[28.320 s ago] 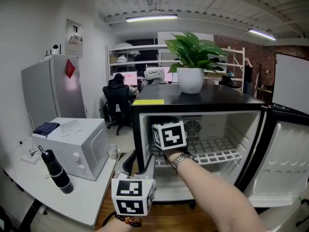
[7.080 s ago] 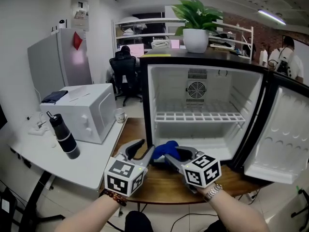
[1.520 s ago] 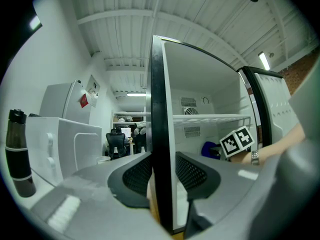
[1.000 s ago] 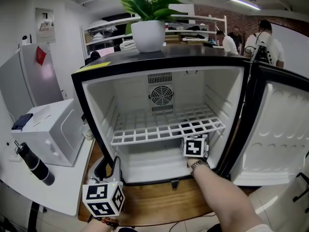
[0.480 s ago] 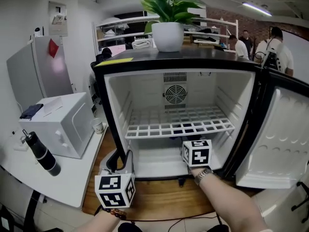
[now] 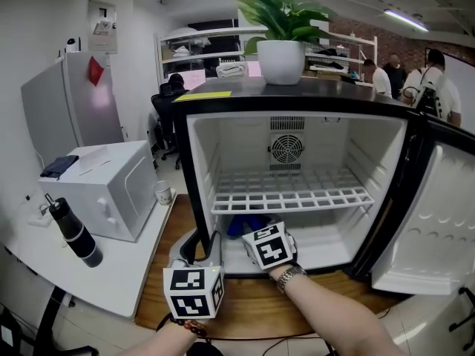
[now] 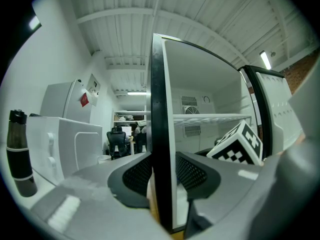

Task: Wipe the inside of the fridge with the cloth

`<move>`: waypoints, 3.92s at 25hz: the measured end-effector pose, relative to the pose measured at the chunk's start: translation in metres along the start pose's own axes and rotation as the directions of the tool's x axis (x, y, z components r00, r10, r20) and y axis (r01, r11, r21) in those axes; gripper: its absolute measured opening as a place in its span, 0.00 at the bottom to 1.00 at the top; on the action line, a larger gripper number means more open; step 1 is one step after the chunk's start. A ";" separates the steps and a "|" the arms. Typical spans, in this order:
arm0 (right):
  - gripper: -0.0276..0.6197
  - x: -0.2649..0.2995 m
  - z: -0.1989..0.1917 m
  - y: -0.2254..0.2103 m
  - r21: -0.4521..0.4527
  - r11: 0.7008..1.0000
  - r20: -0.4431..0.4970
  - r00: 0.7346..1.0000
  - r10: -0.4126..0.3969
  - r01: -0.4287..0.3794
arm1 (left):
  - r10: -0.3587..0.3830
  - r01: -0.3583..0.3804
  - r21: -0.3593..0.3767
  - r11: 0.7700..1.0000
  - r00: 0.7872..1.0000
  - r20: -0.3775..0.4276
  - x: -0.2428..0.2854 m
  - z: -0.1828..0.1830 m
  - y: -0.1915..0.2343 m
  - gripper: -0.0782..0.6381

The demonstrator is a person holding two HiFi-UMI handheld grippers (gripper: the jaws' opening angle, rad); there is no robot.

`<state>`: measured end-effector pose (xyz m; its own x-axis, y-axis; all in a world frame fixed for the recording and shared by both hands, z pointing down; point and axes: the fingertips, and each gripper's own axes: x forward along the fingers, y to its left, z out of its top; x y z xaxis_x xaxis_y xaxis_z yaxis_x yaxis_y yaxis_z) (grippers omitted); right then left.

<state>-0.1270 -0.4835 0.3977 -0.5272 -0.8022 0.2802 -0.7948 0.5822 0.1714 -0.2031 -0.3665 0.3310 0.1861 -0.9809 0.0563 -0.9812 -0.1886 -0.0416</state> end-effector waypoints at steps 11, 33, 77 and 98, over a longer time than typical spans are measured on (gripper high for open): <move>0.20 0.035 -0.039 0.040 -0.028 0.988 -0.242 0.960 0.142 -0.154 | -0.006 0.006 0.002 1.000 1.000 0.008 0.000 -0.001 0.001 0.30; 0.19 0.005 -0.078 -0.016 0.010 0.999 -0.382 0.923 0.045 -0.044 | -0.001 0.001 0.000 1.000 1.000 0.008 -0.001 0.000 0.001 0.30; 0.19 -0.105 -0.118 -0.166 0.047 0.926 -0.417 0.850 -0.322 0.374 | 0.031 -0.031 0.005 0.999 0.999 -0.013 0.000 -0.002 0.001 0.31; 0.19 -0.062 -0.038 0.071 -0.006 0.992 -0.157 0.980 0.124 -0.126 | 0.026 -0.026 0.003 1.000 0.999 -0.019 0.000 -0.003 0.000 0.30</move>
<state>-0.1390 -0.3870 0.4285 -0.5677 -0.6933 0.4439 -0.7202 0.6795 0.1403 -0.2027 -0.3666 0.3344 0.1591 -0.9845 0.0743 -0.9856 -0.1627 -0.0458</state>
